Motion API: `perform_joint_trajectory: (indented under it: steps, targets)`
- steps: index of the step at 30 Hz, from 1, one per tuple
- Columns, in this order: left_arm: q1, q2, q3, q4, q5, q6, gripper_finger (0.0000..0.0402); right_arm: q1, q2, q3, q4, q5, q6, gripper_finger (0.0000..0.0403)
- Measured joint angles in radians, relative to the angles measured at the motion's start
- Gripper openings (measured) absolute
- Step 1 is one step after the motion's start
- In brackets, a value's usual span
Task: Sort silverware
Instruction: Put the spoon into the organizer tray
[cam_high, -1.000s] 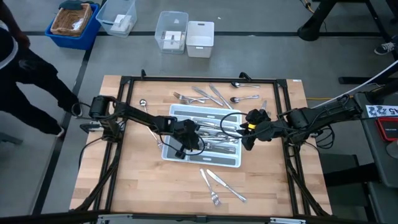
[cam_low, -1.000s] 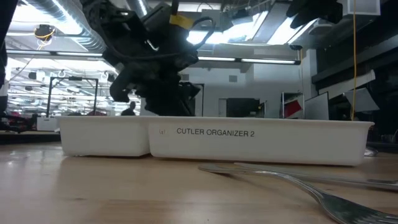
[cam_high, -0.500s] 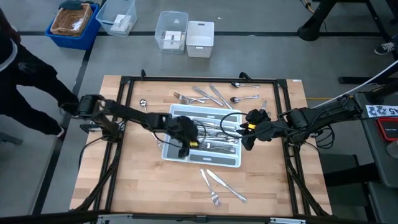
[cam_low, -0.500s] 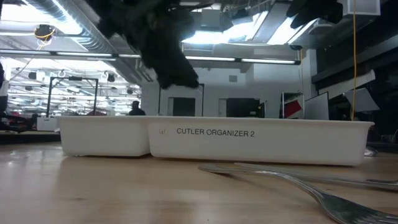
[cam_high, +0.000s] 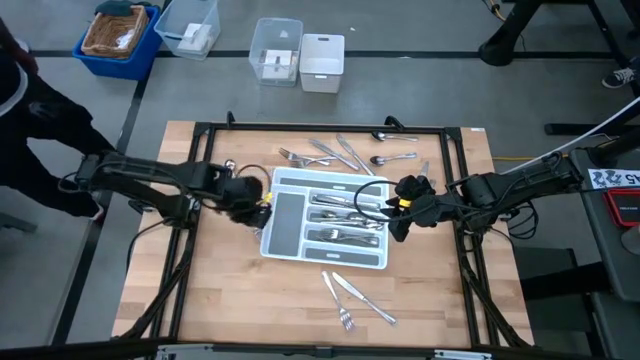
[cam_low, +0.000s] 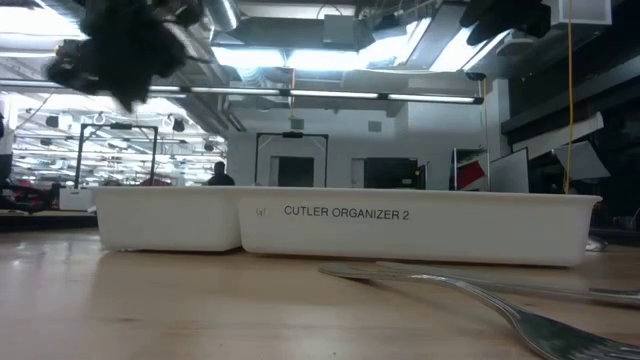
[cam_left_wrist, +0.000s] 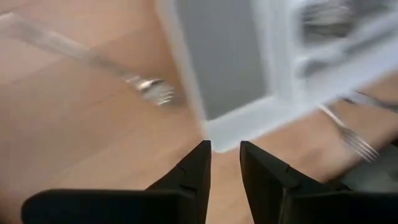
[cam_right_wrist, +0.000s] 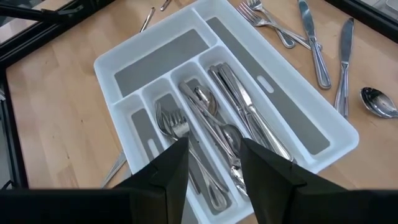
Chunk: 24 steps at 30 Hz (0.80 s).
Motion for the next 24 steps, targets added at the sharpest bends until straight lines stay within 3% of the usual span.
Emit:
perform_joint_trajectory:
  steps: [3, 7, 10, 13, 19, 24]
  targets:
    - [-0.027, 0.013, -0.008, -0.064, -0.061, -0.146, 0.0075, 0.000, 0.000, 0.000, 0.004, 0.001, 0.001, 0.0147]
    - [-0.040, 0.037, -0.067, -0.030, -0.087, -0.275, 0.0074, 0.000, 0.000, 0.000, 0.001, 0.004, 0.046, 0.0147]
    - [-0.040, 0.064, -0.118, -0.019, -0.089, -0.338, 0.0074, -0.002, -0.001, 0.000, -0.039, 0.019, 0.169, 0.0147]
    - [-0.040, 0.079, -0.157, -0.006, -0.089, -0.405, 0.0074, -0.019, -0.013, 0.000, -0.186, 0.008, 0.304, 0.0147]
    - [-0.039, 0.081, -0.180, 0.038, -0.074, -0.408, 0.0074, -0.063, -0.034, 0.000, -0.653, -0.039, 0.626, 0.0147]
    - [-0.039, 0.081, -0.180, 0.037, -0.074, -0.406, 0.0074, -0.129, -0.079, -0.090, -0.585, -0.055, 0.686, 0.0147]
